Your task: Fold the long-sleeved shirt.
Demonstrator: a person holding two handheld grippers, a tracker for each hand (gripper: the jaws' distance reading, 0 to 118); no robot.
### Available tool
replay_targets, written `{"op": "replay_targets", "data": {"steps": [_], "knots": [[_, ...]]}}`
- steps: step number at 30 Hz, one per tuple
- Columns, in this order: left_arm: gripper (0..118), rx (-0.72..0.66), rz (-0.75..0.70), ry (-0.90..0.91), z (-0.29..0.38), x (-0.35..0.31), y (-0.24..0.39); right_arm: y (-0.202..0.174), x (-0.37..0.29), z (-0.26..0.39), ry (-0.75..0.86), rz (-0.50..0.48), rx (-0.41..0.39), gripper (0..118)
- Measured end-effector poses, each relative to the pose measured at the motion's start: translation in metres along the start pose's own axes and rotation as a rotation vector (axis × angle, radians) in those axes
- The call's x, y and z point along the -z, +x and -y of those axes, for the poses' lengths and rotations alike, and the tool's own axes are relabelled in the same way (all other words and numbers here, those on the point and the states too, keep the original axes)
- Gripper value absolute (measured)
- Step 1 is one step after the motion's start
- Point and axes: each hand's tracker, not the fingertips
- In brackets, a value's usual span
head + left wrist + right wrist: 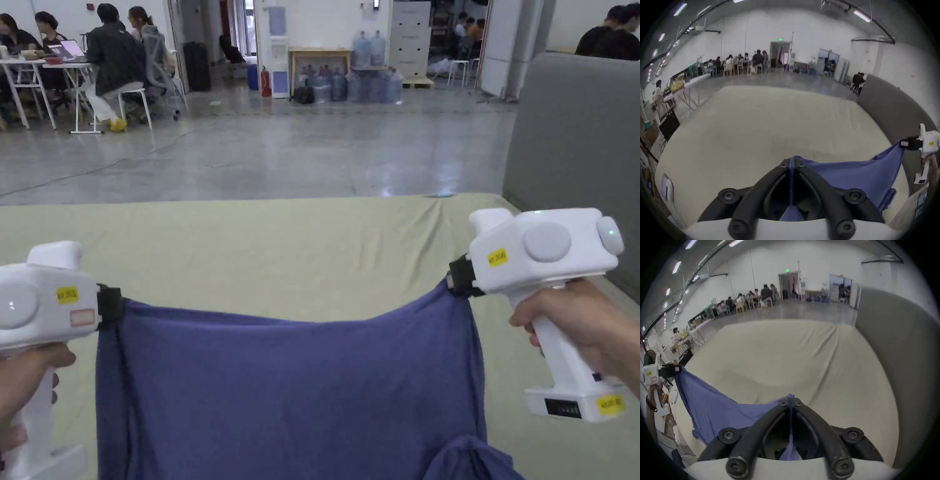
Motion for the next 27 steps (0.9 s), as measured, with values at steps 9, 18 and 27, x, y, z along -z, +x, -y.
{"op": "replay_targets", "data": {"steps": [9, 18, 27], "knots": [[0, 0.003, -0.02, 0.29, -0.204, -0.052, 0.048, -0.003, -0.103, -0.21, 0.338, 0.102, -0.015, 0], [0, -0.085, -0.011, 0.476, -0.331, -0.091, 0.089, -0.015, -0.188, -0.332, 0.561, 0.214, 0.025, 0], [0, -0.06, -0.034, 0.351, -0.294, -0.034, 0.078, 0.002, -0.13, -0.295, 0.453, 0.17, 0.088, 0]]}}
